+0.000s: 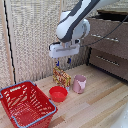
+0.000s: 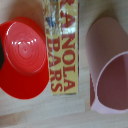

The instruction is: Shift your gripper thoughtfully near the cereal snack bar. Tenderly grip the snack bar with your precision device. Carefully hover the precision device above the first drawer installation and invite the snack bar to descend into the first drawer installation.

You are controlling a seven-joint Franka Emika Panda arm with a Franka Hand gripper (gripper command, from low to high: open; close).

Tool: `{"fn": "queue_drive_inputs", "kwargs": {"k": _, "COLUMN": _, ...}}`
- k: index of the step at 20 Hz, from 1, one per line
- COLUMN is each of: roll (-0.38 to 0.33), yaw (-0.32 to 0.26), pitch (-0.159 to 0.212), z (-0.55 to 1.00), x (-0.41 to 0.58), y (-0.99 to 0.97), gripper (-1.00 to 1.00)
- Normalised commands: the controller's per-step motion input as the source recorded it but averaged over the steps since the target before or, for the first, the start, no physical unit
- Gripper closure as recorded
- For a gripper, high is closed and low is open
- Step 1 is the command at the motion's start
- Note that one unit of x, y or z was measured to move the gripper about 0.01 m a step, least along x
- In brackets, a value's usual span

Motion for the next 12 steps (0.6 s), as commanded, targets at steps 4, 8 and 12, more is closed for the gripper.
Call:
{"fn": "queue_drive_inputs", "kwargs": {"k": 4, "roll": 0.0, "yaw": 0.0, "pitch": 0.037, "z": -0.35, "x": 0.232, "y": -0.02, "gripper": -1.0}}
{"fn": "queue_drive_inputs", "kwargs": {"k": 8, "roll": -0.015, "yaw": 0.003, "pitch": 0.004, "z": -0.36, "x": 0.259, "y": 0.0, "gripper": -1.0}}
{"fn": "queue_drive_inputs", "kwargs": {"k": 12, "roll": -0.049, "yaw": 0.006, "pitch": 0.0, "z": -0.3, "x": 0.211, "y": 0.0, "gripper": -1.0}}
